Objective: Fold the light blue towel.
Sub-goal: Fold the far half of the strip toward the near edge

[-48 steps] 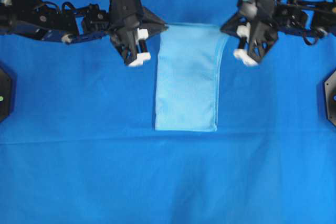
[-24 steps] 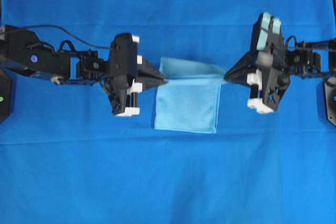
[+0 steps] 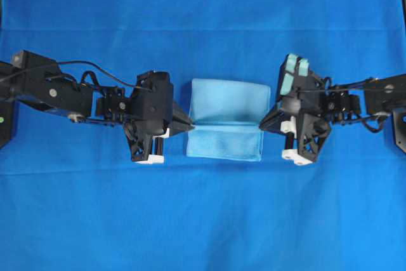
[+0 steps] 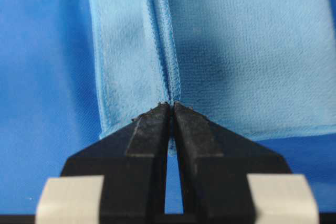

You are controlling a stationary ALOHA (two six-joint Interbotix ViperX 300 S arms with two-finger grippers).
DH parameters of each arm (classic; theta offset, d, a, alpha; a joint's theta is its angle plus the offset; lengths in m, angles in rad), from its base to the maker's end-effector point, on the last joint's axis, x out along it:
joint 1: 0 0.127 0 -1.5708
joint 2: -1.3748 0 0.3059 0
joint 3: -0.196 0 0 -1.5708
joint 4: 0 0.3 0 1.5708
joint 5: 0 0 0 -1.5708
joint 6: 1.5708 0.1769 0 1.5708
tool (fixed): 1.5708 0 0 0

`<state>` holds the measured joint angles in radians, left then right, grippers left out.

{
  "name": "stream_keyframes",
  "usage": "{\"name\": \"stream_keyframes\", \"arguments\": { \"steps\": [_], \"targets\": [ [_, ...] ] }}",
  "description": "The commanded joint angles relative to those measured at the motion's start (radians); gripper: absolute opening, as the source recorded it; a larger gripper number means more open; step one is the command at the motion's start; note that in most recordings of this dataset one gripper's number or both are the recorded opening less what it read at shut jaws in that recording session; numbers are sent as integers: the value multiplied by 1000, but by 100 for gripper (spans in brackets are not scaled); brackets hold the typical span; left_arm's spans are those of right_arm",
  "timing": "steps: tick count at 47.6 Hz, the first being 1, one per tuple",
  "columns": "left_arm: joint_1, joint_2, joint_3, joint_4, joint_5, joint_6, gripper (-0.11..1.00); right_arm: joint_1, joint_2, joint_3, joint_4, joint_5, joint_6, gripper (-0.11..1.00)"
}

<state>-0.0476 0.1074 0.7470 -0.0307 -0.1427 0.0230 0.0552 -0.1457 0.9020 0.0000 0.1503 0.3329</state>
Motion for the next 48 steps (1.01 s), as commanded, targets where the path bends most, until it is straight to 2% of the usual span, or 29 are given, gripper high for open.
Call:
{"name": "stream_keyframes", "arguments": {
  "steps": [1,15,25,27,30,32,35,37,41,48],
  "targets": [
    [-25,9,5,0,-17,-3,2,18,21,0,2,-8,9,4],
    [-43,64,20,-5,-104,-17,2,26,66,-5,3,-40,17,5],
    [-43,63,21,-3,-107,-26,4,38,81,-17,12,-40,17,8],
    [-43,63,21,-5,-107,-26,9,49,83,-21,12,-40,17,18],
    [-43,61,21,-3,-107,-28,21,64,86,-29,12,-41,15,37],
    [-43,61,21,-3,-107,-28,35,72,86,-32,12,-40,15,50],
    [-43,58,21,-5,-107,-28,53,86,83,-38,12,-40,17,64],
    [-43,55,20,-3,-107,-26,66,95,80,-48,12,-37,17,65],
    [-43,48,14,-3,-104,-26,82,109,61,-58,12,-32,17,56],
    [-49,-6,14,-3,-92,-23,80,117,6,-72,9,5,14,55]
  ]
}}
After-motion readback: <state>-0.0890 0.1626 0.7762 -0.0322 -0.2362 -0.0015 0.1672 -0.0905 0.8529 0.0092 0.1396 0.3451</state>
